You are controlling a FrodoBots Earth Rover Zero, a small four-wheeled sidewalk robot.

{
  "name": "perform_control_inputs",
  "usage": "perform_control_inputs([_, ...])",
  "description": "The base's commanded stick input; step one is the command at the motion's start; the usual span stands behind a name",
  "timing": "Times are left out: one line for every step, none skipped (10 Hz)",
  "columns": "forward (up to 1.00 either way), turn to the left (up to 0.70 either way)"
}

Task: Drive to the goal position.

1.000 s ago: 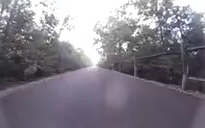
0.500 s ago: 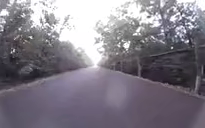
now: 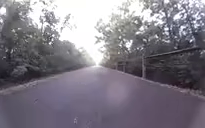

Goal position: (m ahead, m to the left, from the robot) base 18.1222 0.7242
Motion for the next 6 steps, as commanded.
perform_control_inputs([1.00,0.00])
perform_control_inputs([1.00,0.00])
perform_control_inputs([1.00,0.00])
perform_control_inputs([1.00,0.00])
perform_control_inputs([1.00,0.00])
perform_control_inputs([1.00,0.00])
